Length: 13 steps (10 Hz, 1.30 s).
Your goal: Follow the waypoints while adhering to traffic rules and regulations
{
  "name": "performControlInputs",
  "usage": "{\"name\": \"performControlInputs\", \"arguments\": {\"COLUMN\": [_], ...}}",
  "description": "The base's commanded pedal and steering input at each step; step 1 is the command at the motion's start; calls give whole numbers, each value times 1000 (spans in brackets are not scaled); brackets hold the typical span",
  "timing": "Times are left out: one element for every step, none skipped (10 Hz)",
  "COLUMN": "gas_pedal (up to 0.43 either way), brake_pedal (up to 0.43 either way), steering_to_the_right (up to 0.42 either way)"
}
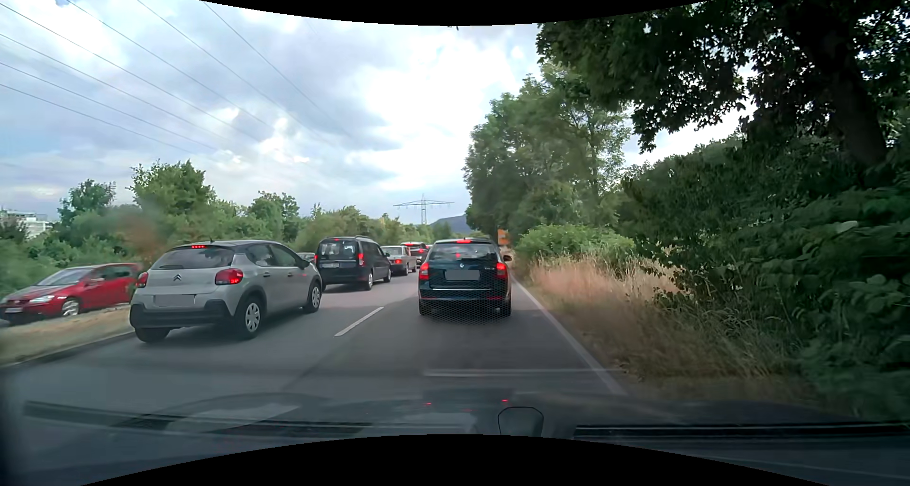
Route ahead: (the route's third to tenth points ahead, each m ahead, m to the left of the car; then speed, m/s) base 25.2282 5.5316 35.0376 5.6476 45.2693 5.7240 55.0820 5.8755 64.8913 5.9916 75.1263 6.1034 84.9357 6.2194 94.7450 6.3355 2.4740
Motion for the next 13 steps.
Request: {"name": "performControlInputs", "arguments": {"gas_pedal": [0, 0, 0, 0, 0, 0, 0, 0, 0, 0, 0, 0, 0], "brake_pedal": [122, 128, 134, 146, 152, 159, 165, 165, 171, 183, 189, 189, 195], "steering_to_the_right": [-2, -1, 0, 1, 1, 1, 1, 1, 1, 1, 1, 1, 1]}}
